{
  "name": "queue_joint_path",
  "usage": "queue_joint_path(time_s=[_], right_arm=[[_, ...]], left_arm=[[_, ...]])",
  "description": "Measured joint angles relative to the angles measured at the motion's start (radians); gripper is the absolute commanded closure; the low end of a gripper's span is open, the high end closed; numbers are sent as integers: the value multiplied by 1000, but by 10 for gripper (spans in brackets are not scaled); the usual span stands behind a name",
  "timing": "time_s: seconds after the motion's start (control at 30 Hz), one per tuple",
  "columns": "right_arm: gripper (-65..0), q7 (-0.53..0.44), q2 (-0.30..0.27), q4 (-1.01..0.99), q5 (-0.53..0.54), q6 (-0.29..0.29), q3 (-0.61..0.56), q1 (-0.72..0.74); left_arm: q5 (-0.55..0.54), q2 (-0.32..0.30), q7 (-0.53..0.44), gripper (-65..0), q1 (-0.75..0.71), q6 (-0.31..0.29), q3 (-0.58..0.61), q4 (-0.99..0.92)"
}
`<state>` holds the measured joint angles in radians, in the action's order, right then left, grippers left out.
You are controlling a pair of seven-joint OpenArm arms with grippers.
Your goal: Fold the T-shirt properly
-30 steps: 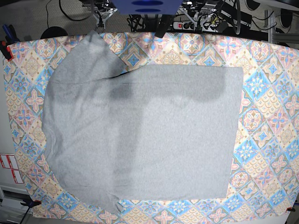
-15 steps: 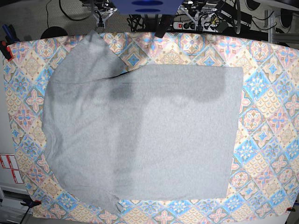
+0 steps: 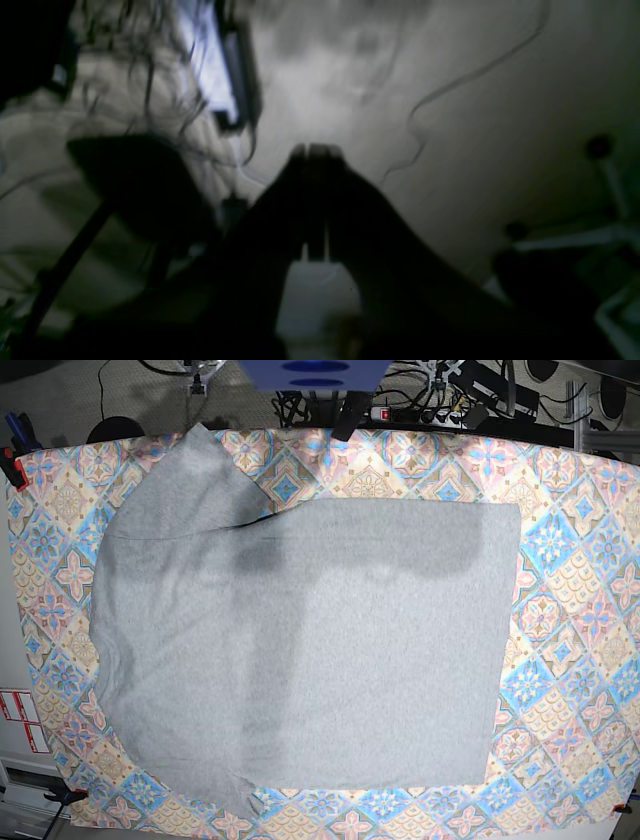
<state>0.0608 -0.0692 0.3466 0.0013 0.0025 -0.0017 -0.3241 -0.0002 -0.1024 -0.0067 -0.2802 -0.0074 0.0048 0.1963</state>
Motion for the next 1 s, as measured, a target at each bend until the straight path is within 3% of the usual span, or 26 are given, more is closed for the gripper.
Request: queue_joint_path(time_s=[0.1, 0.4, 0.57, 0.8, 1.0], right_arm=[[0, 4, -26, 90, 3, 0, 0, -63], [0, 3, -67, 275, 5, 1, 10, -203], [0, 10, -62, 402, 2, 2, 155, -293], [0, 13, -55, 620, 4, 15, 212, -422], [0, 15, -66, 830, 3, 4, 339, -534]], left_arm=[[0, -26, 17, 0, -37, 5, 0, 34], [0, -58, 6, 0, -265, 3, 0, 442], [1, -79, 20, 0, -398, -2, 3, 640], [-1, -101, 21, 0, -536, -3, 5, 907], [-5, -111, 26, 0, -681, 3, 4, 1183]])
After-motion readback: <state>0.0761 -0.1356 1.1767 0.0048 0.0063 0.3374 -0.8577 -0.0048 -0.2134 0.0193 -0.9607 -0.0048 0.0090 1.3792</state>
